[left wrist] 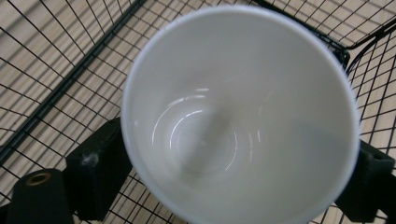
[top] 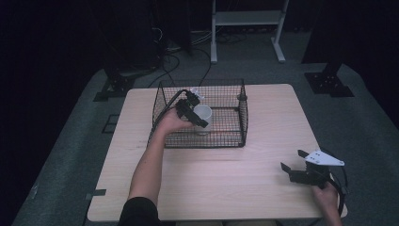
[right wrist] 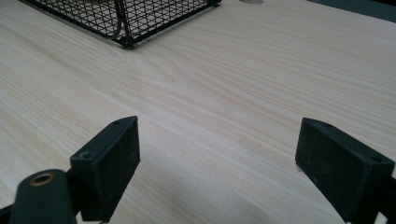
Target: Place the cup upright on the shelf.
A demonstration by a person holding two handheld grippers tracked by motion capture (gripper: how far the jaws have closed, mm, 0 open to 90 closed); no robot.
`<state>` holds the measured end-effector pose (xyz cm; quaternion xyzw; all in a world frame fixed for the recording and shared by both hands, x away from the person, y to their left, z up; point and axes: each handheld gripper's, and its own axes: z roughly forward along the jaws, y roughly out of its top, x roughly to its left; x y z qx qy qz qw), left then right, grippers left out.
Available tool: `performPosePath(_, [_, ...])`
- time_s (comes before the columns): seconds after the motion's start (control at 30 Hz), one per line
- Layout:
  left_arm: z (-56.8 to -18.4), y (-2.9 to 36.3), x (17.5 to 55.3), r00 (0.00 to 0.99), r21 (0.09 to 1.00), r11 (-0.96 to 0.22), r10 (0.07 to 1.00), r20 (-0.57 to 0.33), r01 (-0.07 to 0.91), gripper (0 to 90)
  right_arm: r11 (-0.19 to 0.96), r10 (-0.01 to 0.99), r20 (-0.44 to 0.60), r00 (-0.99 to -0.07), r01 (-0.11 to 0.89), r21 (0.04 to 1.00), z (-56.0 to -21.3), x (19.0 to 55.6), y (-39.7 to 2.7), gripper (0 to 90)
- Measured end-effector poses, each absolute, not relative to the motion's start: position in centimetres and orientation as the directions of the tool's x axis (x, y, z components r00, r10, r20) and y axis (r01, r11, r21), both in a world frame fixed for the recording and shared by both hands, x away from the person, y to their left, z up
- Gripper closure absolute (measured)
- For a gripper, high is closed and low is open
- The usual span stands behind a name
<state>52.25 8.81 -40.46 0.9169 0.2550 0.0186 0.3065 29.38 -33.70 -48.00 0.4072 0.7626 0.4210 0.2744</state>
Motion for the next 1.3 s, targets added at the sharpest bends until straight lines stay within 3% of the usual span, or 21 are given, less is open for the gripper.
performPosePath(1.3, [-35.1,11.5,48.5,0.863,0.681,-0.625,0.505,-0.018,0.380,7.2,0.318,0.850,-0.078,-0.521,0.389,0.865,-48.0,29.3,-33.6,13.1])
